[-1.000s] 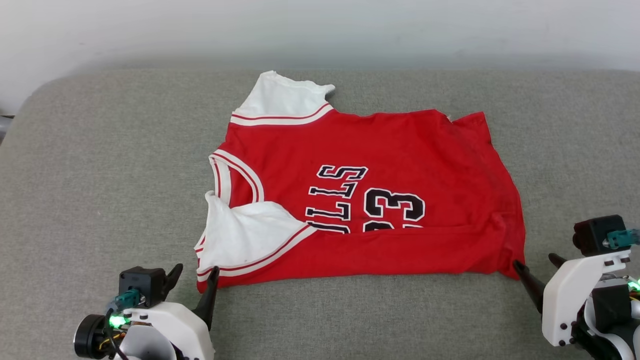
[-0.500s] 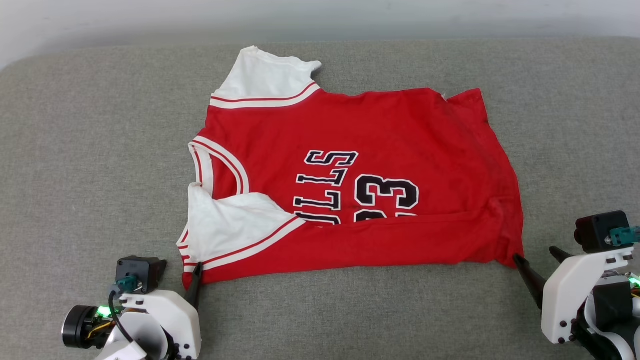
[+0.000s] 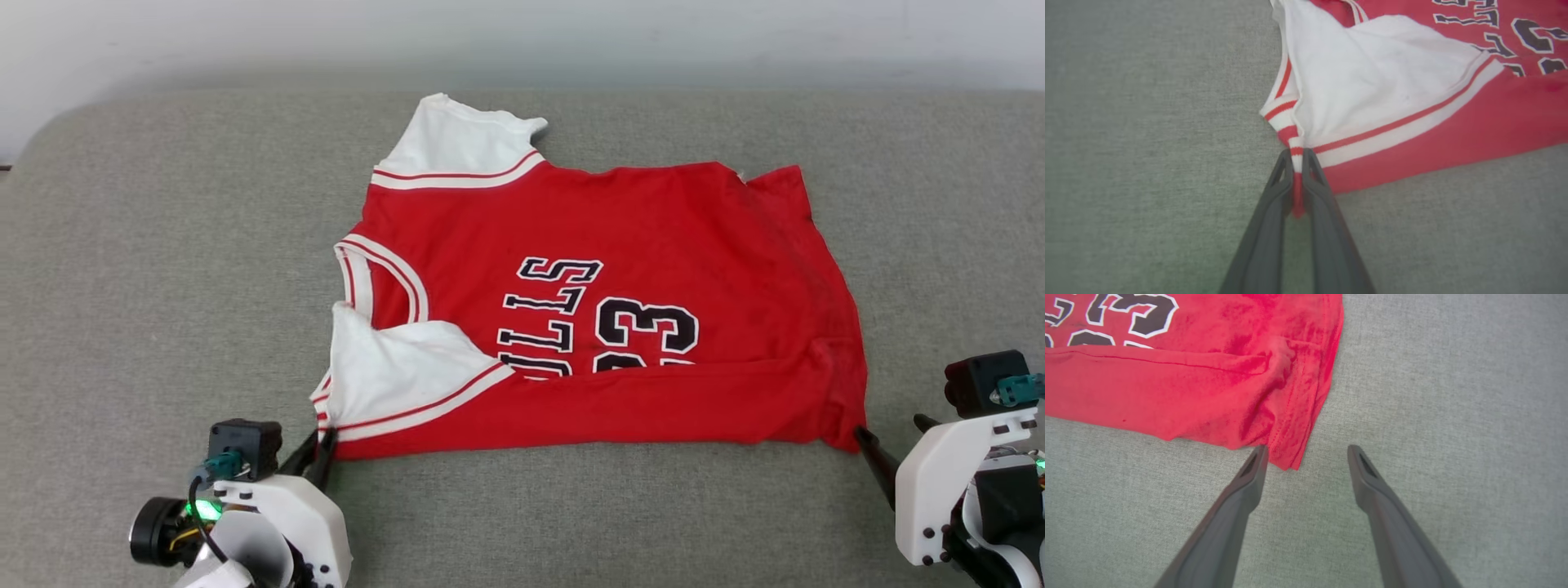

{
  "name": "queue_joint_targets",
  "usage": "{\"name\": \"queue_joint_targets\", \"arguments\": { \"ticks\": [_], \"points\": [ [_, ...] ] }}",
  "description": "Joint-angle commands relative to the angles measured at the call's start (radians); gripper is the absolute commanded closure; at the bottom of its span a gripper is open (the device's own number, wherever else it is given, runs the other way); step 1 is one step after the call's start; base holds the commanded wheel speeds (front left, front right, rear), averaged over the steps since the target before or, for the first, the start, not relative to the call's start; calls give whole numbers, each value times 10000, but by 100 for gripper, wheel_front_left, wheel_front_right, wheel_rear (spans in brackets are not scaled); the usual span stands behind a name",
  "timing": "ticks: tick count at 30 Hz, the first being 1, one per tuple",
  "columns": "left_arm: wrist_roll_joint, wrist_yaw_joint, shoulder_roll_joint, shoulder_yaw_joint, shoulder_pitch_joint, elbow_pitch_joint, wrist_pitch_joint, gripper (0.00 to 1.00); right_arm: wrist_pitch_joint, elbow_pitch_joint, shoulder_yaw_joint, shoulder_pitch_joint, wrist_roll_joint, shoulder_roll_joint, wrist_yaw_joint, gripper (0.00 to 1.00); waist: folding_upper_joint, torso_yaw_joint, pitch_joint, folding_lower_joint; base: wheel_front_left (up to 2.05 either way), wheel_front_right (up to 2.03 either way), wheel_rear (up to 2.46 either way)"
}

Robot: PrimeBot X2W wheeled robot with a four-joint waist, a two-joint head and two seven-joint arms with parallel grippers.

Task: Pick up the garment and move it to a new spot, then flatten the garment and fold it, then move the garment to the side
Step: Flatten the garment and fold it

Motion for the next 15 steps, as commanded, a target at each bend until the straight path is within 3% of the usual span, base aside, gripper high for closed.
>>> {"name": "queue_joint_targets", "arguments": {
  "ticks": [1,7,15],
  "points": [
    [131,106,52,98,-2,-216,-269,100,35,136,-56,-31,-106,-27,-12,0,-1,142,-127,-1,0,0,0],
    [353,232,150,199,-5,-1149,-861,100,140,834,-87,-342,-258,45,-12,0,-1,431,-159,-1,0,0,0],
    [532,251,246,75,-123,-1802,-842,100,254,1993,-198,-799,-646,364,-12,0,-1,671,106,-1,0,0,0]
  ]
}}
